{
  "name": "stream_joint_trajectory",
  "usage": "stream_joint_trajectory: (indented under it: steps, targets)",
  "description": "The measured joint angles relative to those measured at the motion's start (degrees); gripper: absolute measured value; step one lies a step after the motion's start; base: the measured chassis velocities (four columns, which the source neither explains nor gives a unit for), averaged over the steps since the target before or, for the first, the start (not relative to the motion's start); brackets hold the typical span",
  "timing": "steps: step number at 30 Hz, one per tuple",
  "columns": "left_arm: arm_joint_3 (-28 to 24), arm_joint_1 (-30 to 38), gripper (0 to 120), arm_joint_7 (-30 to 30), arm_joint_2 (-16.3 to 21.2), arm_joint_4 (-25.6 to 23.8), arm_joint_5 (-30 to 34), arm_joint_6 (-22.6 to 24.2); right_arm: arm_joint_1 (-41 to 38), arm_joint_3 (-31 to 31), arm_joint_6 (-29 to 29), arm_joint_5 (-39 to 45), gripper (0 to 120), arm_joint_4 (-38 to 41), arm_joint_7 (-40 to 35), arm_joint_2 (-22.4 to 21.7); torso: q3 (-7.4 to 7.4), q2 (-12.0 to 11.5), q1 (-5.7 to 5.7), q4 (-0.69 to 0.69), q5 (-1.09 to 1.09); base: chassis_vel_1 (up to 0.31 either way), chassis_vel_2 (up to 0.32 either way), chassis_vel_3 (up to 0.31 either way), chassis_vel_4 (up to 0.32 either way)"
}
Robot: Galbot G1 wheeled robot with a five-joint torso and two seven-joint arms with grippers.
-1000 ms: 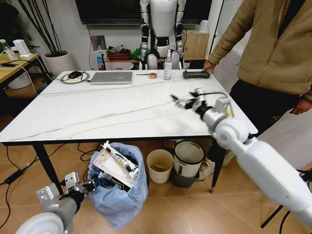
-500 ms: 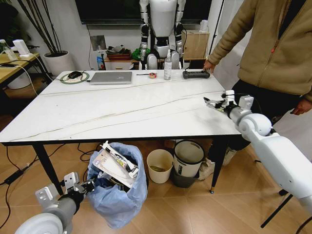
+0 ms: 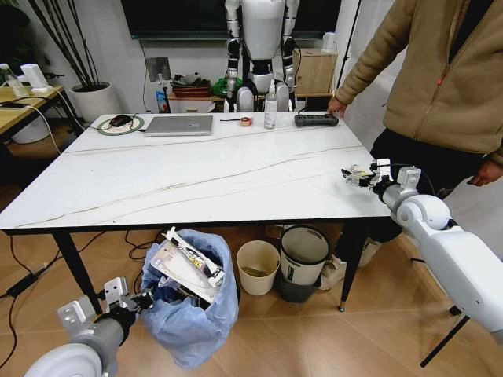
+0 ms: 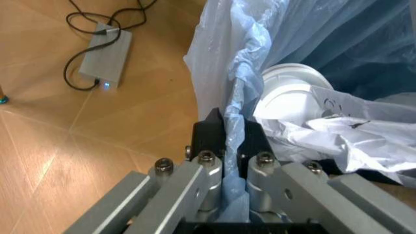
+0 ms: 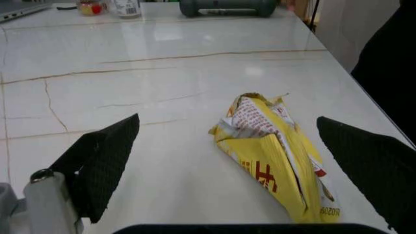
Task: Pick up the trash bin and place the trash from the table into it.
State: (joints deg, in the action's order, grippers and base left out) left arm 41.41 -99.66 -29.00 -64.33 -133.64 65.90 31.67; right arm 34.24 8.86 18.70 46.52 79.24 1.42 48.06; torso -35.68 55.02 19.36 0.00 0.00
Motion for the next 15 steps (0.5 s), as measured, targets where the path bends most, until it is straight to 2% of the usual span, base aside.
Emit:
stream_joint_trajectory:
  steps: [11, 14, 15]
  targets:
    - [0.02, 0.0, 0, 0.05, -0.01, -0.04, -0.09, -0.06, 0.58, 0.71, -0.52, -0.69, 98, -2.29, 0.54, 0.28, 0.0, 0.0, 0.0, 0.0, 0.01, 0.0, 0.0, 0.0, 0.0]
    - [0.01, 0.05, 0, 0.06, -0.02, -0.04, -0.09, -0.07, 0.62, 0.82, -0.8, -0.89, 88, -3.33, 0.79, 0.35, 0.0, 0.0, 0.0, 0.0, 0.0, 0.0, 0.0, 0.0, 0.0]
    - [0.0, 0.1, 0, 0.06, -0.03, -0.03, -0.09, -0.07, 0.62, 0.92, -0.98, -1.0, 82, -3.81, 0.9, 0.38, 0.0, 0.0, 0.0, 0.0, 0.01, 0.0, 0.0, 0.0, 0.0]
